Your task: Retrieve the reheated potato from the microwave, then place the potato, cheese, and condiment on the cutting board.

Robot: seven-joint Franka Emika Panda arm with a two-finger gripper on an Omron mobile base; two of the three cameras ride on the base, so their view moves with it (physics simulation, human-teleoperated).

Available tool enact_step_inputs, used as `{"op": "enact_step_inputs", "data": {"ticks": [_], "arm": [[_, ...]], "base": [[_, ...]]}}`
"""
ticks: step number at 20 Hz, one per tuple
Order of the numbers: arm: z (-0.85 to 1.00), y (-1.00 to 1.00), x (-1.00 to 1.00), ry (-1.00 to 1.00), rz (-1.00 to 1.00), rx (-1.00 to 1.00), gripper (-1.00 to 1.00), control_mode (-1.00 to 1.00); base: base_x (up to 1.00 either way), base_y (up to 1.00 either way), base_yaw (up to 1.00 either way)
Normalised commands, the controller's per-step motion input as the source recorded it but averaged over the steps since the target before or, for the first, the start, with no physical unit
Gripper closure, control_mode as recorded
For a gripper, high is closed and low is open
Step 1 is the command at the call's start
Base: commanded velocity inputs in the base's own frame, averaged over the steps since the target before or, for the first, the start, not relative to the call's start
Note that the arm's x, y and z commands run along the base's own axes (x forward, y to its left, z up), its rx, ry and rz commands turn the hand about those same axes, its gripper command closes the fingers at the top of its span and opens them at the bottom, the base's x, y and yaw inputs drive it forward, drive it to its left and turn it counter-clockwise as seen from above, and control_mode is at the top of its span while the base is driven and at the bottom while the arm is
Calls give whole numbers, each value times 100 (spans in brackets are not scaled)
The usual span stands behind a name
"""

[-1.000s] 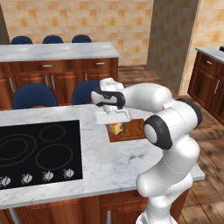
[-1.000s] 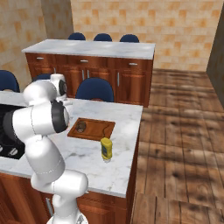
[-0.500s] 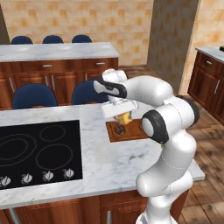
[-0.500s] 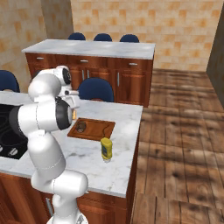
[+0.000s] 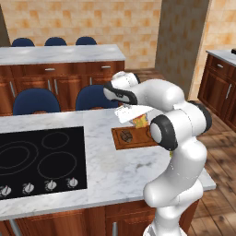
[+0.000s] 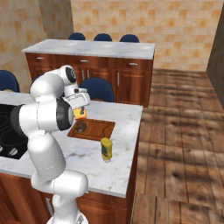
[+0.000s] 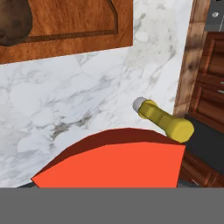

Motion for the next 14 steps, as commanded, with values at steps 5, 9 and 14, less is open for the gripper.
{"op": "enact_step_inputs", "data": {"ticks": [5, 9, 14], "arm": [[-8, -34, 8, -4, 9, 11, 100, -100], [-14, -13, 20, -9, 1, 24, 100, -100], [-22, -7, 27, -23, 6, 11, 100, -100]], "base": [[0, 0, 0], [0, 0, 0], [0, 0, 0]]}}
